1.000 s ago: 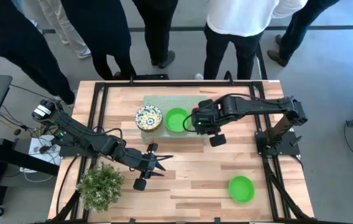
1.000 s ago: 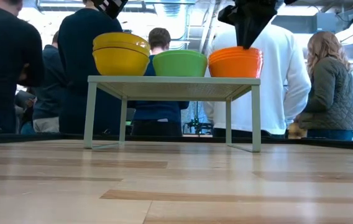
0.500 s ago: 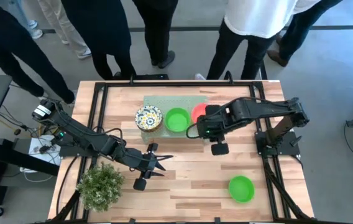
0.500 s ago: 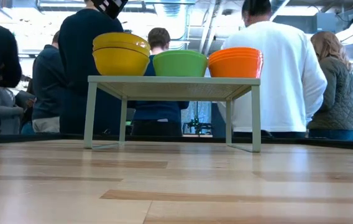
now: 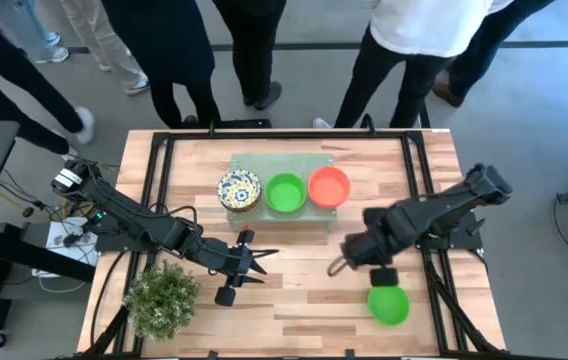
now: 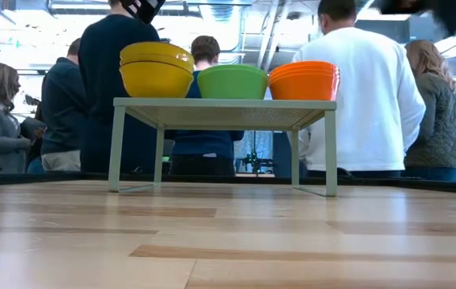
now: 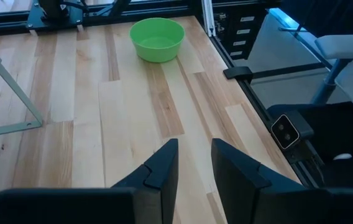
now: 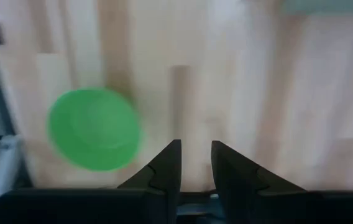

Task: Pick & Place Mini bowls
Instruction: Stack the green bowl on top of the green bowl on the shelf

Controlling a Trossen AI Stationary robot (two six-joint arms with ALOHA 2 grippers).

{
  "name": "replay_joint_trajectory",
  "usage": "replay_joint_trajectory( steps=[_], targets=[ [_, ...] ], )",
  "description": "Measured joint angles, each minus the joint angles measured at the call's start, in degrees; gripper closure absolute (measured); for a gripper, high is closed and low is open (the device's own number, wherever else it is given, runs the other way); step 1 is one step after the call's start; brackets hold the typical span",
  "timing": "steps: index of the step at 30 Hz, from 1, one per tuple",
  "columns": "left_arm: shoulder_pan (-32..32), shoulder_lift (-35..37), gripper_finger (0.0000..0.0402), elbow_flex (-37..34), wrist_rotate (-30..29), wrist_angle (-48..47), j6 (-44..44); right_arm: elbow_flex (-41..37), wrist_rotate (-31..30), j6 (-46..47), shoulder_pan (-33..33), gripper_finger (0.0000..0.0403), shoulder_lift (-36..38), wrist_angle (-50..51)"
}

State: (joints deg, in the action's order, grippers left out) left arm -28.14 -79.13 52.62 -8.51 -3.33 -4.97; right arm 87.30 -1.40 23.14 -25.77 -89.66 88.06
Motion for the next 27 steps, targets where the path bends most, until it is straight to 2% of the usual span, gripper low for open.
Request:
replay_joint_trajectory(
  steps=[5, 10, 15, 20, 27],
  targets=[
    [0.0, 0.0, 0.0304, 0.0, -0.1, 0.3, 0.1, -13.1, 5.9, 12.5, -6.6, 0.032, 7.9, -12.5],
    [0.0, 0.0, 0.0304, 0.0, -0.4, 1.1, 0.1, -26.7, 6.1, 27.1, -11.8, 0.032, 14.0, -24.5],
    [0.0, 0.0, 0.0304, 0.0, -0.4, 1.4, 0.1, -36.3, 7.7, 40.0, -15.7, 0.032, 15.7, -32.6],
    [0.0, 0.0, 0.0304, 0.0, -0.4, 1.7, 0.2, -40.4, 9.1, 44.2, -17.8, 0.032, 14.3, -36.0],
    [0.0, 0.0, 0.0304, 0.0, -0.4, 1.7, 0.2, -40.9, 7.7, 42.1, -17.1, 0.032, 9.8, -36.2]
  ],
)
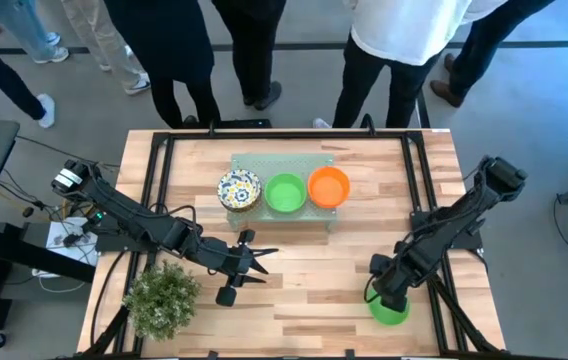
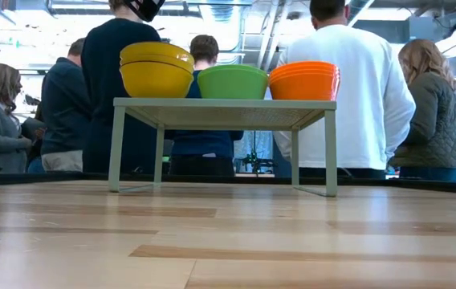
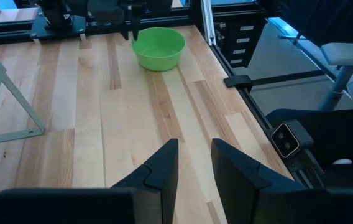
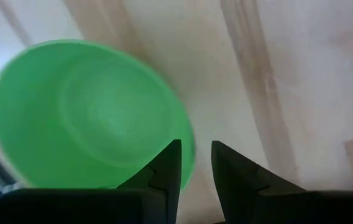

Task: Pick & Place Mini bowls
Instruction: Stack the green bowl on top of the green bowl on the shelf

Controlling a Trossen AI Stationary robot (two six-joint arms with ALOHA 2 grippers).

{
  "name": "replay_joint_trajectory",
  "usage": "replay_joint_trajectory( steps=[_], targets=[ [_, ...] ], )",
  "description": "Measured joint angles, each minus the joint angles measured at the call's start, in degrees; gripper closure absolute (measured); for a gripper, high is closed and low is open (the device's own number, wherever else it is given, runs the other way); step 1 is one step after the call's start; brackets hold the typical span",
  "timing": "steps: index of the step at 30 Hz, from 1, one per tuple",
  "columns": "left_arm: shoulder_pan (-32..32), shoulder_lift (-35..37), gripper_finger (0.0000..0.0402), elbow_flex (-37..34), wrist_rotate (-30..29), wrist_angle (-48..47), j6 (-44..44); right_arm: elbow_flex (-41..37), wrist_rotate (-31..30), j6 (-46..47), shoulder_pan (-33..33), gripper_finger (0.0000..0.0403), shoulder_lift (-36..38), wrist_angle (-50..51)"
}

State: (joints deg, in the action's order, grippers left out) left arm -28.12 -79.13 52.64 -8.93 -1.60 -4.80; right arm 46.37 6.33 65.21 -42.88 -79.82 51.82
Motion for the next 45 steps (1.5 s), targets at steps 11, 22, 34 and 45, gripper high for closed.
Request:
replay_joint_trajectory(
  steps=[11, 22, 34, 45],
  targets=[
    [0.0, 0.0, 0.0304, 0.0, 0.0, 0.1, 0.0, 0.0, 0.6, -5.8, 2.1, 0.0342, -5.7, -2.3],
    [0.0, 0.0, 0.0304, 0.0, 0.0, -0.4, 2.3, 2.5, 4.2, -8.2, 6.9, 0.0395, -0.6, -2.7],
    [3.8, 0.0, 0.0304, 0.0, 0.0, -8.7, 0.9, 15.8, -3.4, -25.5, 20.2, 0.0396, 2.7, -3.3],
    [3.8, 6.7, 0.0305, -3.6, -2.8, -8.6, 2.8, 36.7, -10.9, -38.5, 32.0, 0.0401, -3.0, -0.5]
  ],
)
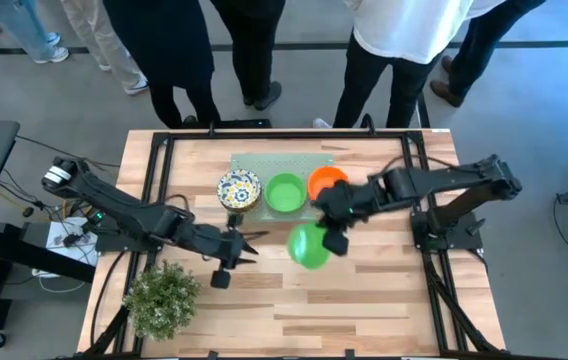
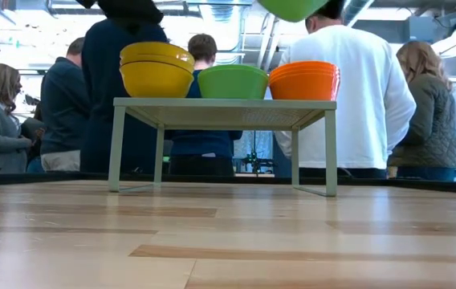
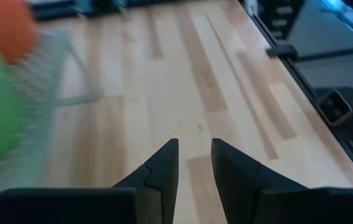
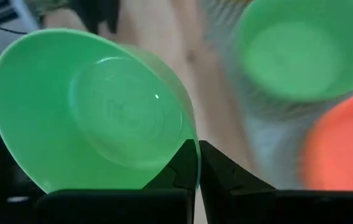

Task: Pick & Place Mini bowls
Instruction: Stack the green bowl on top of the green bowl on the shelf

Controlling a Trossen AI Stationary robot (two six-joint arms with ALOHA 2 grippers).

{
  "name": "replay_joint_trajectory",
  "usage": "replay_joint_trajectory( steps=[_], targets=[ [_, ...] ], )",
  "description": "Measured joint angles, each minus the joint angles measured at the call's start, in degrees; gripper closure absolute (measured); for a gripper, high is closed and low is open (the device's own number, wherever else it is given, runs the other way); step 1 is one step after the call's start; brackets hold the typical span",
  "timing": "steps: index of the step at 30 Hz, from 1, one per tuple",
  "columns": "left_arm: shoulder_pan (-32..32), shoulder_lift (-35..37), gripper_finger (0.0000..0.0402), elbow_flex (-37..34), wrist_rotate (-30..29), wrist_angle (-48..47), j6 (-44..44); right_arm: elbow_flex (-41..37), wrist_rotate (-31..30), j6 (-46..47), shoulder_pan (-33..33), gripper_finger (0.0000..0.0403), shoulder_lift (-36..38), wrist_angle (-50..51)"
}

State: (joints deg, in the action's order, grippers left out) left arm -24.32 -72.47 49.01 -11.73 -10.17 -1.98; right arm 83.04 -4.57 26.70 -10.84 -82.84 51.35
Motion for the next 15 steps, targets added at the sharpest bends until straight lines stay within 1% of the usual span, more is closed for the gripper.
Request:
replay_joint_trajectory(
  steps=[2, 4, 7, 10, 15],
  targets=[
    [-0.1, 3.7, 0.0305, -1.9, -2.7, 0.4, 0.0, 5.7, -2.0, -3.7, 1.8, 0.0401, -2.3, 4.3],
    [0.0, 7.5, 0.0305, -3.9, -5.2, 1.5, -0.1, 11.5, -5.7, -6.7, 3.8, 0.0401, -5.1, 8.5],
    [0.1, 12.4, 0.0305, -7.3, -6.7, 4.9, -0.2, 20.3, -8.7, -9.5, 7.5, 0.0402, -10.5, 15.0],
    [0.1, 15.8, 0.0305, -10.4, -6.7, 8.8, -0.2, 28.8, -8.3, -13.0, 11.8, 0.0402, -17.1, 21.5],
    [0.1, 17.6, 0.0305, -14.1, -6.7, 10.9, -0.3, 43.7, -4.1, -20.6, 17.7, 0.0402, -27.9, 31.4]
  ],
)
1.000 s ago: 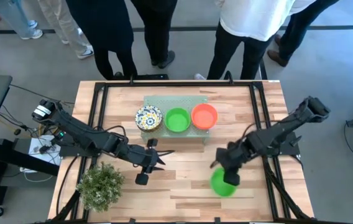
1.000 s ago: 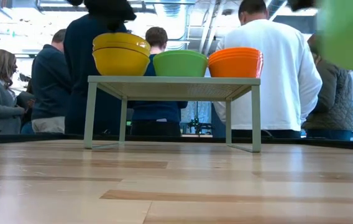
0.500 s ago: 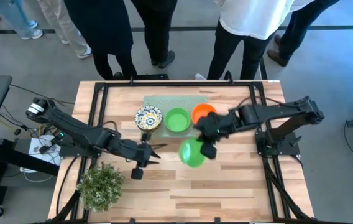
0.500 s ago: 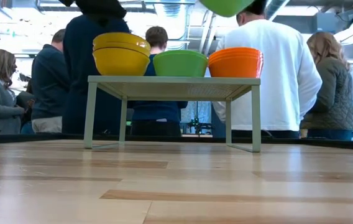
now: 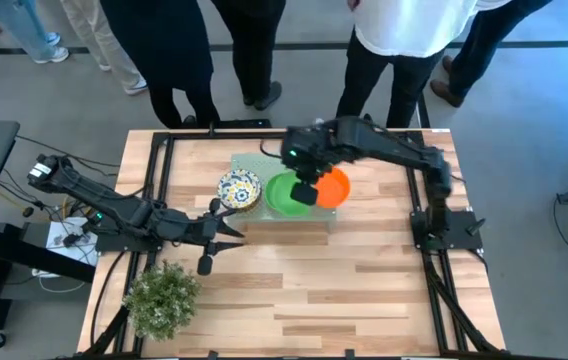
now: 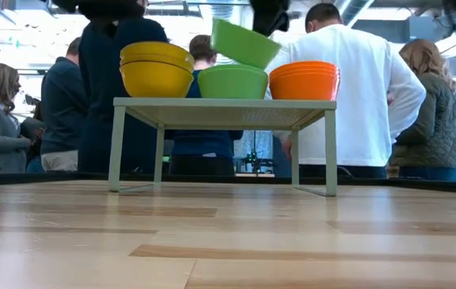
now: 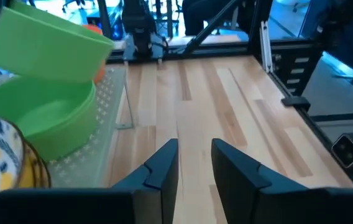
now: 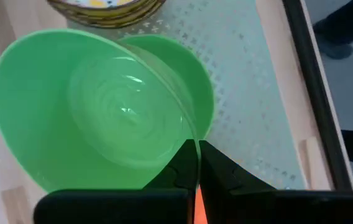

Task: Pick & Place Mini bowls
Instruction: Stack the green bowl on top of the green bowl on the shelf, then return to Home Position

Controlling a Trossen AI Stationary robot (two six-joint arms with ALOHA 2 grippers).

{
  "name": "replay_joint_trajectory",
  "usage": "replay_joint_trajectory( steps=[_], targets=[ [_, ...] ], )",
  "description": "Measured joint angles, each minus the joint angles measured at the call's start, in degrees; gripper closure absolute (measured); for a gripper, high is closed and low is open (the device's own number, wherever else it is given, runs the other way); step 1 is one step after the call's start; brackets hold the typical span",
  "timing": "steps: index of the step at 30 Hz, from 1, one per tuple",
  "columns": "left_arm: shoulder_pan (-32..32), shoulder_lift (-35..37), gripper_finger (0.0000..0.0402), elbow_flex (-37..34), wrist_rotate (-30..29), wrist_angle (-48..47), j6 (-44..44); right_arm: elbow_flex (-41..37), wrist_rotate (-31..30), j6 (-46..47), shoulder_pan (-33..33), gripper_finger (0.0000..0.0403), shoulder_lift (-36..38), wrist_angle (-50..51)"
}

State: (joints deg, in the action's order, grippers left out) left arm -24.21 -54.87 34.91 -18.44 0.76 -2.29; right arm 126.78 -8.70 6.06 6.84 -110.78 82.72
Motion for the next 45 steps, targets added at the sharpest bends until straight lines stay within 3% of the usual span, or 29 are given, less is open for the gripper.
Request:
replay_joint_trajectory(
  steps=[3, 8, 19, 35, 45],
  targets=[
    [-0.1, -0.3, 0.0305, -1.0, 0.0, 0.4, -0.2, 8.2, 2.6, -3.2, 2.4, 0.0402, -5.7, 3.6],
    [-0.2, -0.5, 0.0305, -1.1, 0.0, 0.8, -0.1, 5.1, 8.8, -6.4, 5.2, 0.0403, -6.8, 2.6],
    [-0.2, -0.5, 0.0305, -1.1, 0.0, 1.4, 0.1, 5.1, 8.9, -12.6, 6.1, 0.0401, -8.2, 2.3],
    [-0.2, -0.6, 0.0305, -1.0, 0.0, 1.8, 0.1, 8.0, 8.9, -15.6, 5.2, 0.0313, -8.2, 0.6],
    [-0.2, -0.6, 0.0305, -1.0, 0.0, 1.9, 0.1, 8.0, 8.7, -15.0, 1.6, 0.0315, 1.4, -1.3]
  ],
)
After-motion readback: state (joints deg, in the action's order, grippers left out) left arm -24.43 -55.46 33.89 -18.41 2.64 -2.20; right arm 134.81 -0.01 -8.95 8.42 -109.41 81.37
